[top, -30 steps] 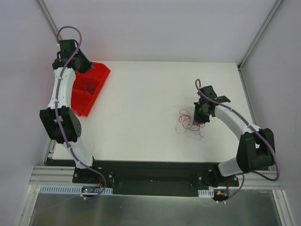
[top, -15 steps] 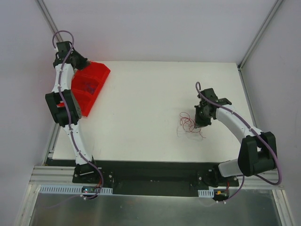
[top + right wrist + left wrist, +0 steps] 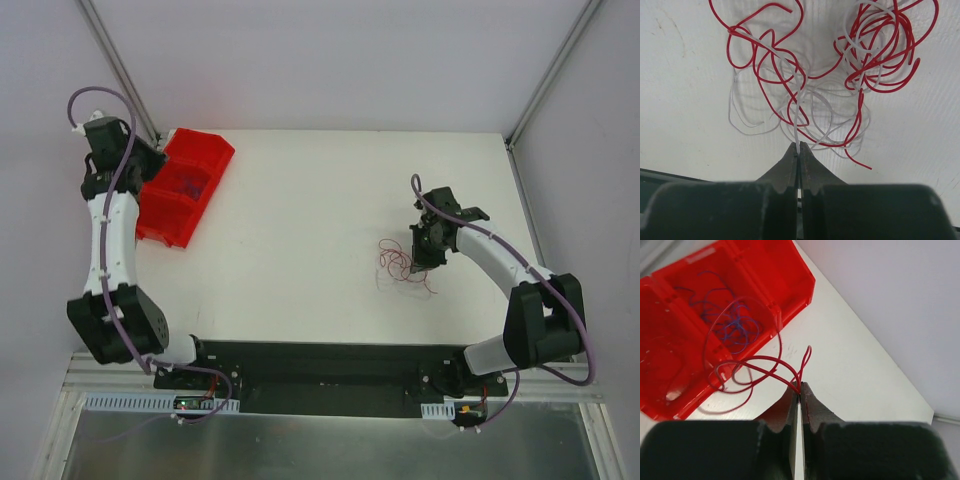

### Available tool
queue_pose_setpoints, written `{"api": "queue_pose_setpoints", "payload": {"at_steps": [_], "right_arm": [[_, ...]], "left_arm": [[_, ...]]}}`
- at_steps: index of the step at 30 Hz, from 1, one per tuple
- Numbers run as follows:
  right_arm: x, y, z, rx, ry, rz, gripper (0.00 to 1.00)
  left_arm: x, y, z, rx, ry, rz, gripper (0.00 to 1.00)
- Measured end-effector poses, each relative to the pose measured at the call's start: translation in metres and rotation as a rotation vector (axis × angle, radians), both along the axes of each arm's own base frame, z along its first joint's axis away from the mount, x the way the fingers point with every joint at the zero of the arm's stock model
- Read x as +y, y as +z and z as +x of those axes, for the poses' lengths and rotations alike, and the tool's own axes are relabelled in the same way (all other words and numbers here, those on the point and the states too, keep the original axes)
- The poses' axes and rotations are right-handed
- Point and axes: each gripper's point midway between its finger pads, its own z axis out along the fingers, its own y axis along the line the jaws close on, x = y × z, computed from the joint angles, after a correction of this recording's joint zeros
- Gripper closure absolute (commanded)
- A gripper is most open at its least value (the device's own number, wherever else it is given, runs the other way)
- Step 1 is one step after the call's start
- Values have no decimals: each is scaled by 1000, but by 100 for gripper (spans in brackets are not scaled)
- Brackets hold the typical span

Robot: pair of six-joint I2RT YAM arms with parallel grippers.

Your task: Untangle the cables

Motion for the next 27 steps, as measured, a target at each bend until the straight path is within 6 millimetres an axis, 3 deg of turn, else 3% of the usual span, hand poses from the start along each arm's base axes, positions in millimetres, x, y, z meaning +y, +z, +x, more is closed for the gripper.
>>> {"api": "queue_pose_setpoints", "payload": {"at_steps": [2,5,13,15,19,24,27], "right_arm": [[1,0,0,0,10,5,100],[3,-1,0,2,23,16,100],[3,-2,-2,5,27,18,100],[3,-3,-4,4,27,18,100],[2,1,-4,-8,26,21,99],[2,2,-4,-14,27,22,100],[3,2,-3,-17,27,23,100]], "left_arm": [[5,13,-24,-25,48,23,100],[12,5,-39,-2,96,23,100],[41,-103,-38,286,159,-76,100],[41,-117,-39,322,159,-87,100],[38,-125,-46,346,160,-94,100],[37,-153,-64,426,176,-108,99],[43,-162,-68,465,193,-80,69]]}}
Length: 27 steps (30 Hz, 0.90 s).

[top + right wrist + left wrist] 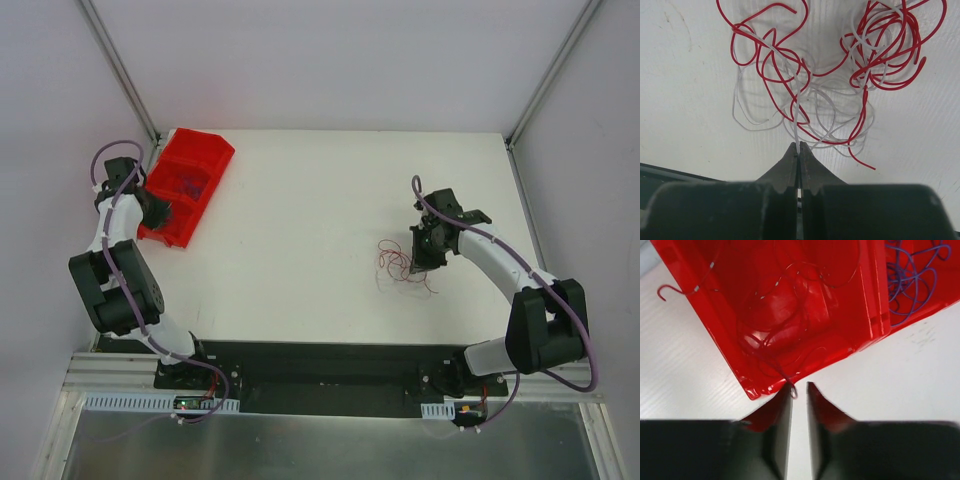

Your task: Untangle the cables

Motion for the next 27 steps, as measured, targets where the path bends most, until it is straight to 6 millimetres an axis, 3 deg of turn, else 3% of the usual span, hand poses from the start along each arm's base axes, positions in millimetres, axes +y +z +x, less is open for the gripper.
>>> {"api": "queue_pose_setpoints", "payload": {"at_steps": [4,10,12,15,19,23,27], "right_arm": [[1,-1,1,-1,0,3,100],[9,-5,5,18,17,6,99],[16,-8,7,34,36,7,100],[38,-14,13,66,99,10,99],[88,-6,19,67,227,87,100],[133,15,19,35,298,263,100],[149,27,18,37,308,379,98]], "left_arm": [[10,-2,4,42,-6,38,33],[18,33,9,22,-26,139,34],[4,45,7,11,-60,162,39],[-52,63,8,-39,-206,162,43],[-171,67,7,-121,-582,57,33],[-287,41,-18,-108,-986,-103,30],[-362,4,-57,-22,-1255,-290,32]]}}
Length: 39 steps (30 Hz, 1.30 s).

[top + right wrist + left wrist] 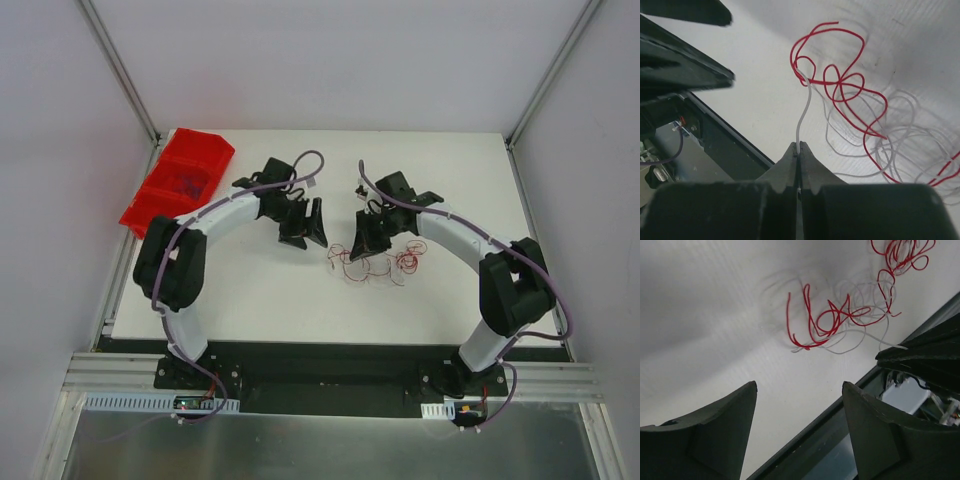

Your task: Untangle the cables

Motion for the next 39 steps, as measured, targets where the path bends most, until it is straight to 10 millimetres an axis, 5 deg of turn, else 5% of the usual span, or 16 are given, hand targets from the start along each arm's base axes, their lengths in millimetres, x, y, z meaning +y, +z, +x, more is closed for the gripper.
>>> {"api": "queue_pose_setpoints", "payload": {"at_steps": [6,9,19,26,27,30,34,37,39], "right_arm": [[-17,-9,-7,37,-38,-17,98],[-28,-14,-18,58,-43,-32,100],[-30,-15,-23,61,-29,-38,100],[-32,-14,-25,55,-31,-39,100],[-32,-12,-25,49,-32,-39,100],[-33,-7,-23,26,-36,-39,100],[-51,-13,-15,-23,-92,-145,100],[-90,-32,-8,-32,-202,-361,99],[-117,-46,-4,-5,-280,-482,100]], "left_arm": [[-39,-30,-12,144,-122,-87,36],[-51,-34,-3,162,-136,-126,46],[-73,-34,0,214,-156,-205,52],[-90,-50,-7,261,-188,-209,88],[-90,-53,-8,267,-188,-204,100],[-87,-60,-11,284,-195,-158,100],[-67,-56,11,165,-159,-26,100],[-31,-24,33,14,-66,90,100],[-1,22,51,-134,32,139,100]]}}
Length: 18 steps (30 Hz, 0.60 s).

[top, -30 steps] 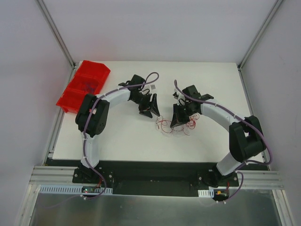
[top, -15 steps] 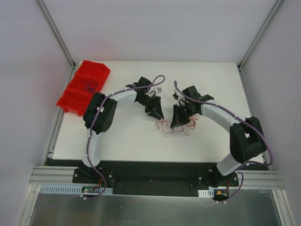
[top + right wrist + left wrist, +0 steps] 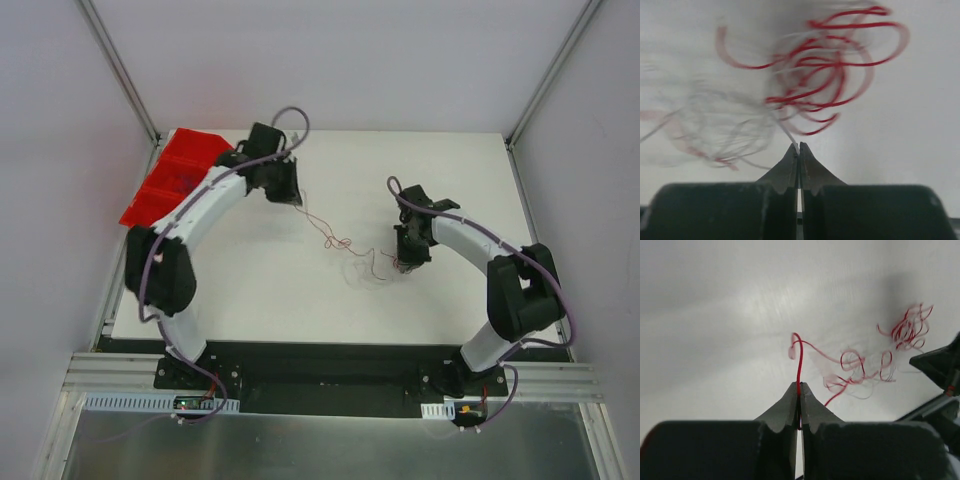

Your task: Untangle the cables

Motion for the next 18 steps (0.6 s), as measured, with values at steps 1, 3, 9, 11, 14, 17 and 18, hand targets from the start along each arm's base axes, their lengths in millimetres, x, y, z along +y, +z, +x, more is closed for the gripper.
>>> {"api": "queue_pose_setpoints", "payload": {"at_steps": [1,3,9,11,14,17,18], "right_arm": [[-14,-7,2,17,-51,-49,99],[-41,-16,5,38,-151,-118,100],[-129,-21,-2,77,-432,-314,100],[-147,-19,-2,74,-478,-348,100],[-163,-14,-4,69,-508,-391,100],[-165,-12,-3,70,-492,-396,99],[-162,-11,-1,68,-477,-380,99]], "left_arm": [[16,29,8,-93,51,13,100],[48,92,15,-282,155,31,100],[126,221,-12,-675,407,109,100],[153,241,-16,-733,501,147,100],[178,259,-14,-765,585,176,100],[177,268,-10,-767,581,161,100],[172,270,-8,-764,565,145,100]]}}
